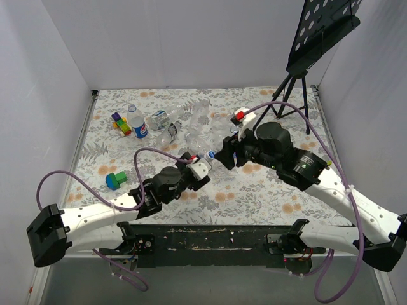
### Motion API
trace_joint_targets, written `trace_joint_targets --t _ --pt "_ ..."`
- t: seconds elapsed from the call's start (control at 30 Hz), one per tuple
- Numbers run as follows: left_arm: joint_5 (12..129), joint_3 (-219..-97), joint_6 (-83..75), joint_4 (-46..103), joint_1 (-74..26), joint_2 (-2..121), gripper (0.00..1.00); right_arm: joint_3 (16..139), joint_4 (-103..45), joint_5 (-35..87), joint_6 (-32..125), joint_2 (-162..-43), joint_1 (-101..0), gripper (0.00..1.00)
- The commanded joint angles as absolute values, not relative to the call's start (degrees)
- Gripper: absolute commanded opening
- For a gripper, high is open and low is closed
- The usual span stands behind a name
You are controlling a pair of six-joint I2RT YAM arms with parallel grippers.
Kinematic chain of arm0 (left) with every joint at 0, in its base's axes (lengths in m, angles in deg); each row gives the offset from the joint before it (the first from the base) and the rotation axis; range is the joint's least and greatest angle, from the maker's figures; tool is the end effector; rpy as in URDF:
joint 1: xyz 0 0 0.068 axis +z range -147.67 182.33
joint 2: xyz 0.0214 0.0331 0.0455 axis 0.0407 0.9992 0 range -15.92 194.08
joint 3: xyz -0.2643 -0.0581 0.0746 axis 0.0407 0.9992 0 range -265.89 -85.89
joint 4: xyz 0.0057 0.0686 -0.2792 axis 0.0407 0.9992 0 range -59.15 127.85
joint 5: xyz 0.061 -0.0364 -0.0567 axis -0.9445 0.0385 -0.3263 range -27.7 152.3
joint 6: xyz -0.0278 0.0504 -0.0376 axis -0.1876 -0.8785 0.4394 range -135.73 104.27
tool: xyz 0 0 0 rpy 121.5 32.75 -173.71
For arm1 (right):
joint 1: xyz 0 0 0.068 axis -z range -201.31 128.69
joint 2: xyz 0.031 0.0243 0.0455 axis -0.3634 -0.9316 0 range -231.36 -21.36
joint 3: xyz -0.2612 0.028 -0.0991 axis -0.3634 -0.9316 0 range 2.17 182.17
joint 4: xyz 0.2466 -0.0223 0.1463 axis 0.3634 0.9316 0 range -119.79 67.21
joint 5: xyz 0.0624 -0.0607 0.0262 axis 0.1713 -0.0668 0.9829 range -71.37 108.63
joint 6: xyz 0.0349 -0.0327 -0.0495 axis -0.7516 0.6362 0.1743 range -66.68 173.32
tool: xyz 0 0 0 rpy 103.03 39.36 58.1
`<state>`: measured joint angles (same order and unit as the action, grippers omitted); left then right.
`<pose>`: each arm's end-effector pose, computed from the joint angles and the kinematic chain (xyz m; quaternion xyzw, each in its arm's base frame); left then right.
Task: Screw on the bottle caps
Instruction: Screw the bottle cap onto the plastic bottle, then place the plastic bottle at the center of the board.
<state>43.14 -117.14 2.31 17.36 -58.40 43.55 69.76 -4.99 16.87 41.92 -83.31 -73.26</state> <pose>0.1493 -0.2290 0.2397 0.1896 0.7643 -0.2802 0.5490 0.1739 0.2195 0.3977 -0.2739 0.7675 0.2936 0.4998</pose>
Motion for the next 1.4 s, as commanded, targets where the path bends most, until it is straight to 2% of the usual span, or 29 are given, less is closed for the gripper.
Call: trace_joint_targets --t 0.0,0.2,0.43,0.63,0.67,0.8,0.9,1.03,1.1,1.13,1.27,1.37 --pt "51.03 -118.32 7.82 17.49 -55.33 40.51 0.00 69.67 -8.16 16.95 42.86 -80.95 -73.08 0.66" --pt "58.51 -117.88 10.19 16.27 -52.87 38.84 0.00 68.09 -10.54 20.39 42.25 -82.00 -72.99 0.68" --pt "60.28 -117.36 16.34 13.19 -49.35 37.79 0.00 65.19 -12.47 18.81 42.51 -79.29 -72.99 0.69" --pt "56.86 -116.30 22.06 10.46 -44.26 32.70 0.00 59.31 -17.21 14.07 43.74 -72.17 -72.99 0.70" --pt "55.98 -116.04 22.33 10.20 -43.12 31.30 0.00 58.17 -18.26 13.45 43.92 -71.03 -72.99 0.73" --pt "47.91 -115.77 21.45 11.68 -38.38 25.67 0.00 52.72 -21.52 11.34 45.67 -66.02 -72.99 0.76" --pt "42.71 -115.68 21.62 13.36 -31.62 22.77 0.00 49.46 -22.84 10.11 46.99 -63.64 -73.08 0.79" --pt "42.35 -115.25 24.69 15.64 -18.62 21.18 0.00 44.81 -25.47 7.21 48.14 -60.92 -73.08 0.79" --pt "41.47 -114.55 27.24 16.35 -11.15 21.61 0.00 42.43 -27.14 6.33 48.14 -59.51 -73.08 0.81" --pt "41.90 -114.11 28.47 16.18 -6.85 21.96 0.00 41.03 -28.11 5.98 48.40 -58.55 -73.08 0.86" --pt "47.53 -113.66 33.83 13.02 7.93 27.13 0.00 37.16 -31.26 4.31 48.93 -56.17 -73.08 0.88" --pt "45.00 -113.58 31.48 5.66 10.94 35.21 0.00 32.95 -35.48 4.48 49.36 -53.80 -73.08 0.89"
